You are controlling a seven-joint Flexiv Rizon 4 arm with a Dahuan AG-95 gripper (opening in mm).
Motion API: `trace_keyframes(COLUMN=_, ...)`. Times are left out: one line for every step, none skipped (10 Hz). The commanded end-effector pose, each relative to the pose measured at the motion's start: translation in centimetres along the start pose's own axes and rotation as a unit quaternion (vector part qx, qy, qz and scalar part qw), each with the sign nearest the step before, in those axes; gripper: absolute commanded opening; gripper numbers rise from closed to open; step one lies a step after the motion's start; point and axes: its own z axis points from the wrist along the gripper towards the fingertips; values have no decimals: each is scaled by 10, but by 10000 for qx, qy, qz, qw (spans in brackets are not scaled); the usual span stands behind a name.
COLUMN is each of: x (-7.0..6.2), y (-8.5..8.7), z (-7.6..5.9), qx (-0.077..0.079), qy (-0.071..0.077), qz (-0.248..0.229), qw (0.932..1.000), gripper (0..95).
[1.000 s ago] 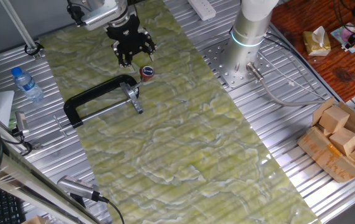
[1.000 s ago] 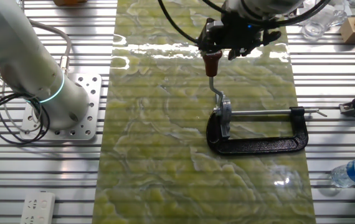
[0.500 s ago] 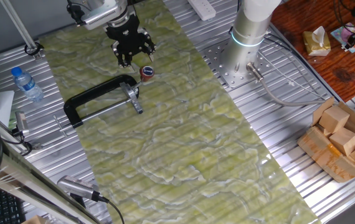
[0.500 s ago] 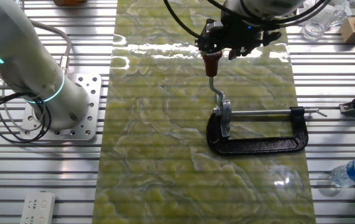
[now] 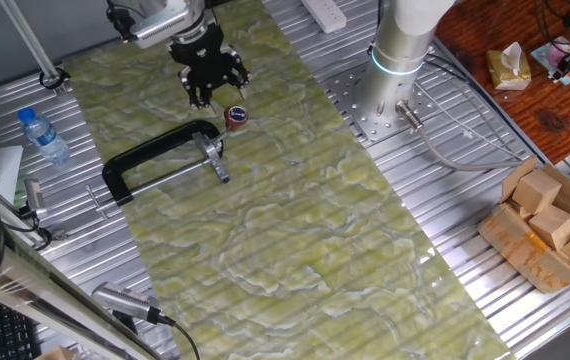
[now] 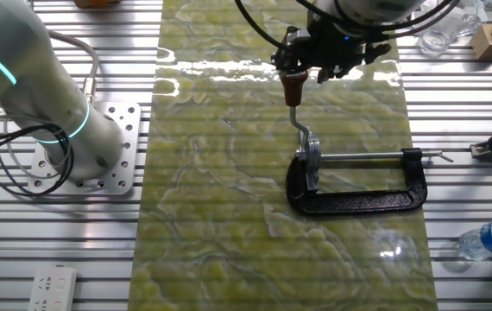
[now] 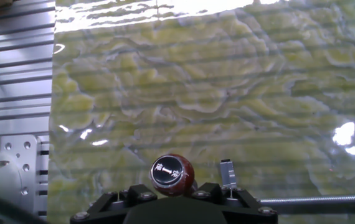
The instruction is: Pull up the lever
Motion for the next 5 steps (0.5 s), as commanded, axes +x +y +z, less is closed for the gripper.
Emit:
trace_keyframes(x=-107, y=-13, z=2, qx=284, qy=336, qz=2216, qw=9742, gripper=0)
trace_keyframes(x=-109, y=-11, z=1, qx=320, qy=426, qz=2155, qw=9750, gripper=0)
trace_keyframes(x=-109, y=-11, z=0, qx=321, qy=423, qz=2162, qw=9749, gripper=0)
trace_keyframes(x=-110, y=-11, z=1, qx=321, qy=409, qz=2194, qw=9742, gripper=0)
trace_keyframes(x=-113, y=-11, z=4, qx=340, qy=412, qz=2219, qw=9736, gripper=0)
